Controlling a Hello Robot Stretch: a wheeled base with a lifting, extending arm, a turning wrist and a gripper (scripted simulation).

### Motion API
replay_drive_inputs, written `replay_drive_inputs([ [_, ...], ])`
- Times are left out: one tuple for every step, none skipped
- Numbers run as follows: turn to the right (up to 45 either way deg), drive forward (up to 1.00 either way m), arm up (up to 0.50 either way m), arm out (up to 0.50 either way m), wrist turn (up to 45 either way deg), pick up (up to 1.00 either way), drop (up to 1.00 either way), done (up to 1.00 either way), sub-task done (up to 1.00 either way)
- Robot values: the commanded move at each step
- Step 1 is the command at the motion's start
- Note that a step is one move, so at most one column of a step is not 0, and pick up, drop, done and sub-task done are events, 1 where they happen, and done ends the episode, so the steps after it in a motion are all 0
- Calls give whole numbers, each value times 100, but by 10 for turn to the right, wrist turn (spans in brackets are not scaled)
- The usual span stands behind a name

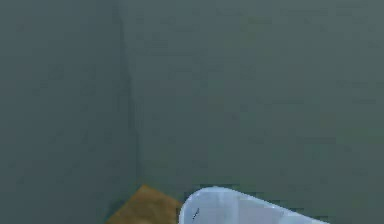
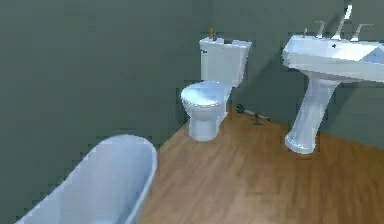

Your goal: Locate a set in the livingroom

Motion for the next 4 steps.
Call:
replay_drive_inputs([
  [450,0,0,0,0,0,0,0,0],
  [450,0,0,0,0,0,0,0,0],
  [450,0,0,0,0,0,0,0,0],
  [240,0,0,0,0,0,0,0,0],
])
